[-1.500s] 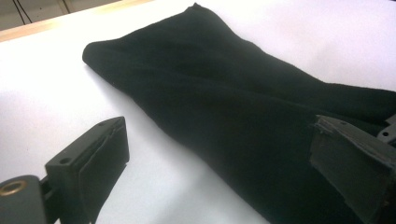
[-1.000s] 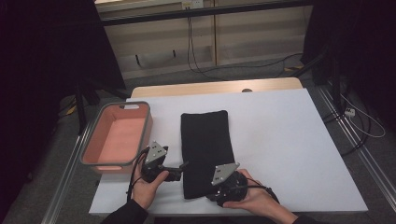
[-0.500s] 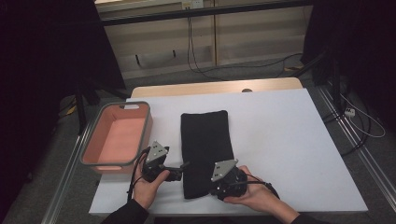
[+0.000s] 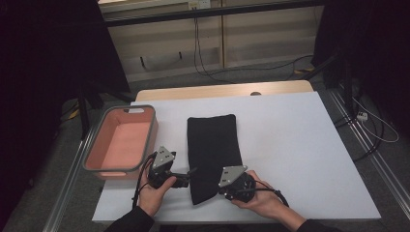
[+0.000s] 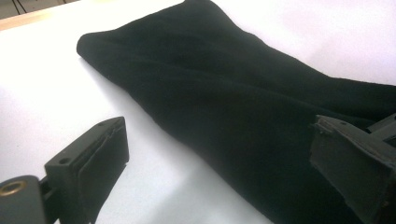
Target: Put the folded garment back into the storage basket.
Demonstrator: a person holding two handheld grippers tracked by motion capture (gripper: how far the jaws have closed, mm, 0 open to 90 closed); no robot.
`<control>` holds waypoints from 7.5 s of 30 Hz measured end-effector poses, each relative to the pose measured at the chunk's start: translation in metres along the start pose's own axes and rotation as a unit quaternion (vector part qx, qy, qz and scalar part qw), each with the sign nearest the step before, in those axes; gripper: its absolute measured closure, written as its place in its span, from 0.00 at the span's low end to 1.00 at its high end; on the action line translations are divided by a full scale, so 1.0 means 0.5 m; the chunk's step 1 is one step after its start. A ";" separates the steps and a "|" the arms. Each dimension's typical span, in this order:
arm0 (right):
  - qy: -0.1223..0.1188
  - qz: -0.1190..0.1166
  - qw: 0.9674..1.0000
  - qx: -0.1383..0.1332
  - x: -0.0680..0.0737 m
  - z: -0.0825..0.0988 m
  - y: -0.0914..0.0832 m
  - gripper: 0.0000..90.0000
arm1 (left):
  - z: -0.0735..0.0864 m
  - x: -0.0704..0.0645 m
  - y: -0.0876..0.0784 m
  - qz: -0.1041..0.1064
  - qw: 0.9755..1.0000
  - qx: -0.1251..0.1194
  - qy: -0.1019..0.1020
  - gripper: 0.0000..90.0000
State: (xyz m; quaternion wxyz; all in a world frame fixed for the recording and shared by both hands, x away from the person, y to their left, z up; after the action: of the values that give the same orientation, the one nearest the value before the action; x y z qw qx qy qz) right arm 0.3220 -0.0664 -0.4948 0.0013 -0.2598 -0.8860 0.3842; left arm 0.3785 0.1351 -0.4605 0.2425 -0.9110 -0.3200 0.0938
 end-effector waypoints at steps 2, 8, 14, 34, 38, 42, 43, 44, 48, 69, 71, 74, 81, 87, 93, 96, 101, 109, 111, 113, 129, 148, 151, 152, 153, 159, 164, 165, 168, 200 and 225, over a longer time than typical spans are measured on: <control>0.003 0.004 1.000 0.002 0.001 -0.001 -0.001 0.90 | 0.000 0.000 0.001 0.001 1.000 0.001 0.003 0.06; 0.033 -0.018 0.999 0.000 0.001 0.000 -0.009 0.92 | -0.001 0.003 0.002 0.000 1.000 0.003 0.004 0.06; 0.039 -0.026 0.999 -0.015 0.009 -0.004 -0.017 0.92 | 0.000 0.000 0.004 0.001 1.000 0.003 0.002 0.06; 0.032 -0.068 0.997 -0.026 0.042 -0.008 -0.032 0.92 | -0.014 0.025 0.036 -0.022 1.000 -0.005 -0.019 0.07; 0.030 -0.073 0.997 -0.025 0.049 -0.008 -0.032 0.92 | -0.021 0.034 0.051 -0.029 0.999 0.005 -0.012 0.10; 0.029 -0.079 0.996 -0.024 0.055 -0.008 -0.033 0.92 | -0.030 0.043 0.057 -0.027 0.999 -0.009 -0.026 0.10; 0.030 -0.079 0.996 -0.023 0.056 -0.007 -0.033 0.92 | -0.036 0.049 0.062 -0.027 0.999 -0.012 -0.031 0.10; 0.030 -0.079 0.996 -0.023 0.056 -0.007 -0.033 0.92 | -0.036 0.049 0.062 -0.027 0.999 -0.012 -0.031 0.10; 0.033 -0.083 0.996 -0.023 0.060 -0.004 -0.039 0.92 | -0.046 0.059 0.082 -0.017 0.999 -0.014 -0.037 0.09; 0.028 -0.087 0.996 -0.020 0.058 -0.001 -0.035 0.92 | -0.101 0.138 0.162 -0.056 0.997 -0.010 -0.061 0.12; 0.027 -0.086 0.996 -0.017 0.058 0.000 -0.034 0.92 | -0.108 0.147 0.170 -0.045 0.997 -0.003 -0.066 0.12; 0.023 -0.086 0.996 -0.013 0.059 0.003 -0.031 0.92 | -0.115 0.159 0.176 -0.055 0.996 -0.008 -0.068 0.12; 0.020 -0.087 0.996 -0.010 0.059 0.004 -0.028 0.92 | -0.121 0.179 0.191 -0.067 0.995 0.001 -0.072 0.18; 0.019 -0.085 0.996 -0.011 0.060 0.004 -0.028 0.92 | -0.119 0.206 0.196 -0.069 0.992 0.012 -0.110 0.17; 0.018 -0.084 0.996 -0.011 0.060 0.005 -0.027 0.92 | -0.102 0.225 0.214 -0.058 0.986 0.068 -0.144 0.22; 0.017 -0.086 0.996 -0.010 0.060 0.005 -0.027 0.92 | -0.096 0.227 0.224 -0.056 0.985 0.070 -0.150 0.33; 0.016 -0.085 0.996 -0.010 0.060 0.005 -0.027 0.92 | -0.084 0.230 0.241 -0.045 0.983 0.081 -0.158 0.42; 0.016 -0.086 0.996 -0.009 0.060 0.005 -0.027 0.92 | -0.083 0.227 0.245 -0.059 0.985 0.081 -0.143 0.51; 0.016 -0.086 0.996 -0.009 0.060 0.005 -0.026 0.92 | -0.084 0.223 0.248 -0.057 0.986 0.080 -0.135 0.57; 0.016 -0.086 0.996 -0.009 0.060 0.005 -0.026 0.92 | -0.084 0.222 0.249 -0.057 0.986 0.079 -0.135 0.59; 0.020 -0.085 0.996 -0.009 0.060 0.005 -0.026 0.91 | -0.087 0.205 0.251 -0.037 0.987 0.078 -0.135 0.88; 0.033 -0.083 0.996 -0.030 0.055 -0.003 -0.038 0.92 | -0.113 0.206 0.224 -0.022 0.990 0.043 -0.129 0.90; 0.036 -0.084 0.995 -0.037 0.054 -0.002 -0.038 0.92 | -0.120 0.203 0.221 -0.026 0.992 0.042 -0.120 0.90; 0.036 -0.084 0.995 -0.037 0.054 -0.002 -0.038 0.92 | -0.123 0.202 0.221 -0.026 0.992 0.041 -0.119 0.90; 0.038 -0.082 0.995 -0.041 0.053 -0.004 -0.039 0.92 | -0.127 0.203 0.220 -0.025 0.992 0.040 -0.118 0.90; 0.046 -0.072 0.994 -0.061 0.047 -0.010 -0.050 0.92 | -0.152 0.200 0.211 -0.020 0.993 0.027 -0.112 0.90; 0.051 -0.068 0.994 -0.071 0.043 -0.013 -0.057 0.92 | -0.160 0.198 0.206 -0.016 0.993 0.014 -0.114 0.90; 0.051 -0.066 0.994 -0.075 0.041 -0.015 -0.060 0.92 | -0.162 0.198 0.203 -0.015 0.993 0.014 -0.112 0.90; 0.055 -0.066 0.993 -0.078 0.039 -0.016 -0.063 0.92 | -0.170 0.197 0.199 -0.018 0.995 0.016 -0.101 0.90; 0.076 -0.043 0.986 -0.144 0.005 -0.049 -0.120 0.92 | -0.236 0.199 0.152 -0.013 0.995 -0.025 -0.091 0.90; 0.071 -0.037 0.982 -0.172 -0.013 -0.088 -0.142 0.92 | -0.288 0.207 0.132 -0.016 0.996 -0.040 -0.082 0.90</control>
State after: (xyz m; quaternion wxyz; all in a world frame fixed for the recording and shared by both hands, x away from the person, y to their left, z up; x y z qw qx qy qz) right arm 0.3038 -0.0800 -0.4142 0.0336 -0.2497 -0.9454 0.2068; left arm 0.5414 0.1006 -0.3704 0.1797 -0.9039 -0.3572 0.1516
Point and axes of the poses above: each handheld gripper's, and its own axes: y roughly forward along the jaws, z roughly out of its underside, x roughly to its left, the point moved 4 cm from there along y, roughly forward along the jaws, and after that the axes turned 4 degrees about z, right-handed, at the moved point
